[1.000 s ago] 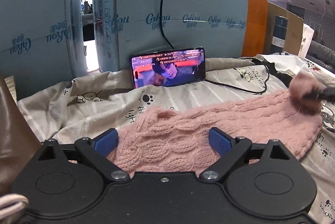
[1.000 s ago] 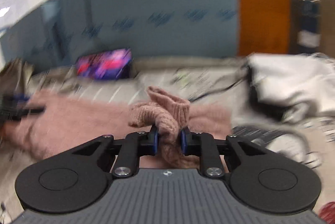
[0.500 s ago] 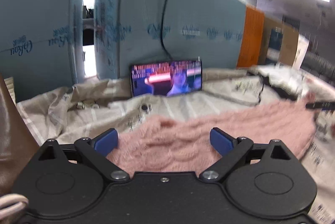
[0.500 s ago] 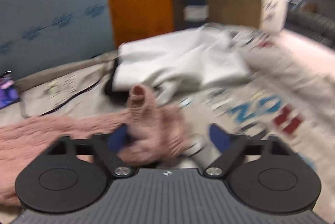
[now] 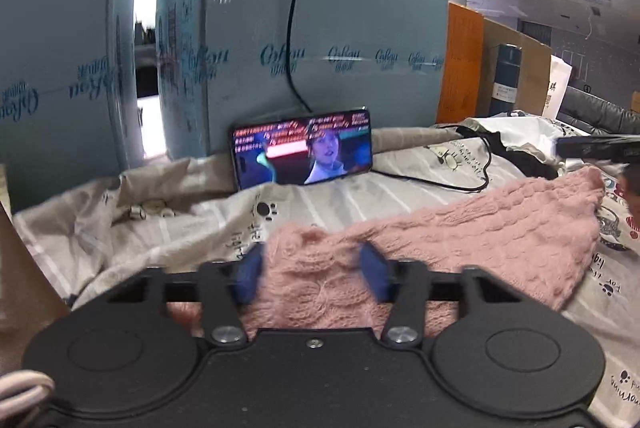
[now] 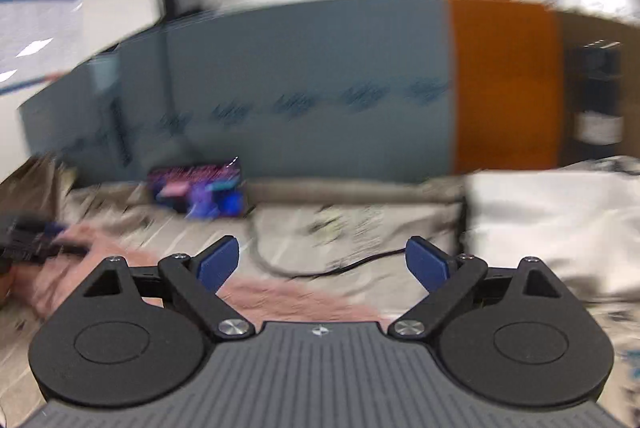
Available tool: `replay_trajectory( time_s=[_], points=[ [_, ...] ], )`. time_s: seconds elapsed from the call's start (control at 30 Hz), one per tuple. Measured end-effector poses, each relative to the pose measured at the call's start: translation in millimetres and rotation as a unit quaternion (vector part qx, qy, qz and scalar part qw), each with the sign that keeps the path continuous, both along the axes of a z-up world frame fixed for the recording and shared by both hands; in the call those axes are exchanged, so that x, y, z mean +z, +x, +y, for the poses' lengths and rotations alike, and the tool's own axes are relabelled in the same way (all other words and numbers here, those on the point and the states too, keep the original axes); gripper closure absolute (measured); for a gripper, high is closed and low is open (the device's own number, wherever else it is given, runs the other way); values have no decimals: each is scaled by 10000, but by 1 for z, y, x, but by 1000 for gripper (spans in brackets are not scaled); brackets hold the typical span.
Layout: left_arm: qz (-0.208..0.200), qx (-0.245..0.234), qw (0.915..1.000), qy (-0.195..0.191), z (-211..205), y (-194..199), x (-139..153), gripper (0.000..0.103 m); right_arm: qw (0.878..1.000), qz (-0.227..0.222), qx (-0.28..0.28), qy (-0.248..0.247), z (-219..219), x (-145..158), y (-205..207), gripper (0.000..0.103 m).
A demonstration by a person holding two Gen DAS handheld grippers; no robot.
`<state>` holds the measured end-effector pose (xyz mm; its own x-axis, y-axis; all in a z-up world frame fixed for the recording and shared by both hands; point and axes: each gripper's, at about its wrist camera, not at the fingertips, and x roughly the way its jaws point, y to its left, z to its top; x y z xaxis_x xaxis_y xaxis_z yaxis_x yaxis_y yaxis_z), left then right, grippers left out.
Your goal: Fold clothes
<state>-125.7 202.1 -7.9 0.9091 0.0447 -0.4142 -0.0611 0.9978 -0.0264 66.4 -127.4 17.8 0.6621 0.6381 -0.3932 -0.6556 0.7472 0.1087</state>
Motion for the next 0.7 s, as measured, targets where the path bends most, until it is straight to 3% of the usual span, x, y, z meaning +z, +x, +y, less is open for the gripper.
replay_trajectory(
  time_s=[0.03, 0.1, 0.23, 0.43, 0.47, 0.5, 0.53, 0.57, 0.6, 0.7],
  points=[
    [-88, 4, 9999, 93, -3, -3, 1, 82, 9998, 51, 186, -87, 9, -2, 3, 13],
    [-316, -31, 9991, 269, -10, -12, 8, 84, 9979, 132, 581, -235, 25, -6, 8, 13],
    [-839, -194, 9942, 643, -32, -44, 23, 85, 9867, -147, 1471, -670, 53, -7, 0, 13],
    [-1295, -298, 9868, 922, -60, -98, 28, 85, 9653, -607, 2215, -1244, 78, -2, -21, 15],
    [-1338, -316, 9856, 986, -65, -106, 28, 85, 9612, -669, 2325, -1325, 81, 0, -25, 25],
    [-1375, -333, 9845, 1038, -70, -113, 28, 85, 9579, -724, 2410, -1381, 81, 2, -30, 43],
    [-1404, -330, 9839, 1058, -72, -119, 27, 85, 9549, -776, 2486, -1429, 80, 3, -36, 55],
    [-1429, -319, 9835, 1067, -74, -124, 26, 85, 9517, -828, 2563, -1477, 79, 4, -42, 77],
    [-1437, -327, 9835, 1047, -75, -128, 25, 85, 9490, -873, 2629, -1507, 76, 6, -51, 90],
    [-1547, -504, 9825, 906, -71, -144, 21, 85, 9491, -1098, 2621, -1358, 53, 15, -85, 92]
  ],
)
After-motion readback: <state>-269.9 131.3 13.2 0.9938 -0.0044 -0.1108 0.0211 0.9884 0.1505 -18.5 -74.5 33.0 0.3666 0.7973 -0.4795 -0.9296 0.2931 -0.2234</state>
